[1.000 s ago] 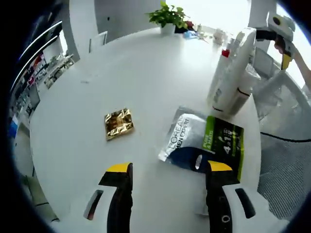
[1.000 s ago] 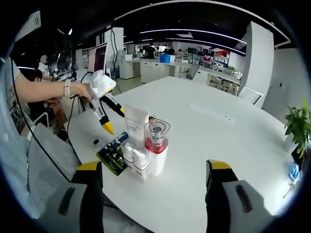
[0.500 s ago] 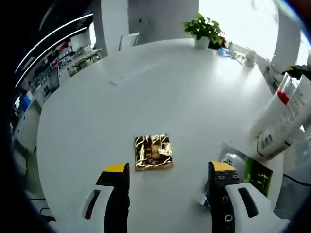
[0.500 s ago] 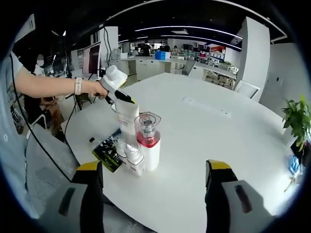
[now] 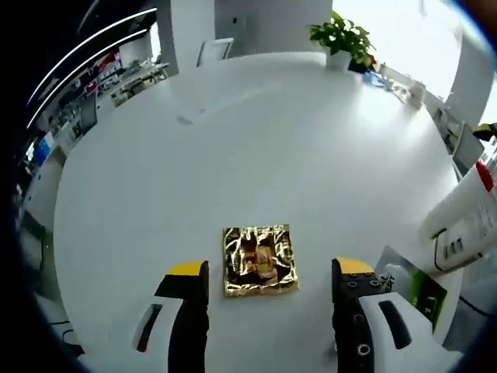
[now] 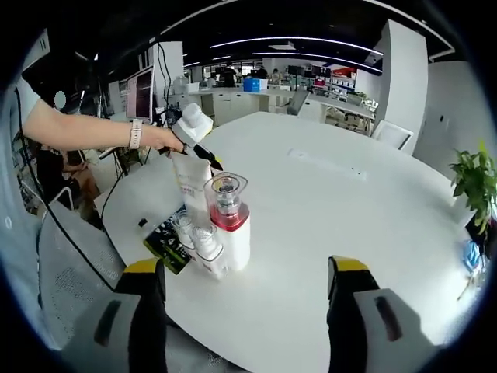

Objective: Arrange the skincare products in the storage area until every visible bottle or jar stands upright without overlapping.

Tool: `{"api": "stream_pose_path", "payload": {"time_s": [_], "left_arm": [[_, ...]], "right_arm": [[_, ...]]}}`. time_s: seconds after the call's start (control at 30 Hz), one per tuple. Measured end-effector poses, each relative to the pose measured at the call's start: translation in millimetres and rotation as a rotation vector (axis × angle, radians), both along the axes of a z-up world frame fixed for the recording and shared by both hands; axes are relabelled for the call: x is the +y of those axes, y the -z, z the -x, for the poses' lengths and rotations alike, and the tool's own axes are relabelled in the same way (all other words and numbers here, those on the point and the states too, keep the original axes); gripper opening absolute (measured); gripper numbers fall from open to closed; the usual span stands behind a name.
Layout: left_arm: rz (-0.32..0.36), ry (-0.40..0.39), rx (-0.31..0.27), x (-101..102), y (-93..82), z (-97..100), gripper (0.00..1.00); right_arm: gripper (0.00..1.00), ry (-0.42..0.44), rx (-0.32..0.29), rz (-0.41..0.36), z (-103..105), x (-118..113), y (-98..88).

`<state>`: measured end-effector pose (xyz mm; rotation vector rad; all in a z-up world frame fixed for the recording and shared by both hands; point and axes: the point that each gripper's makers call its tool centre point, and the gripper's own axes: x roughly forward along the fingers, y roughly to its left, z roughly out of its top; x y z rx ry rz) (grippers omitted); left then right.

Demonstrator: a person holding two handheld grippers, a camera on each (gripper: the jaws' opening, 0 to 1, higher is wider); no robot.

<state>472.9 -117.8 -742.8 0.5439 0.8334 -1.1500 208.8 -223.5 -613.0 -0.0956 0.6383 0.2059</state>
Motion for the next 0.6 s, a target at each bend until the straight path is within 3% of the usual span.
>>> {"api": "stream_pose_path", "payload": {"time_s": [0.27,0.5,0.6], "left_arm": [[-0.024,0.004,0.022,-0.8,10.0,-1.7,0.6],[-0.026,-0.003,0.01,-1.3,8.9,-3.2,0.57],[-0.061,0.013,-0.023,1.4,10.2,-4.5,0.53]], "right_arm": [[0.86,0.012,0.002,-0.006,1.5,-3.7,1.9],[0.86,0.019,0.008,-0.007,2.2,-5.7,4.5],[0.86,0.014,0.006,-0.01,1.5,-3.7,4.7]]}}
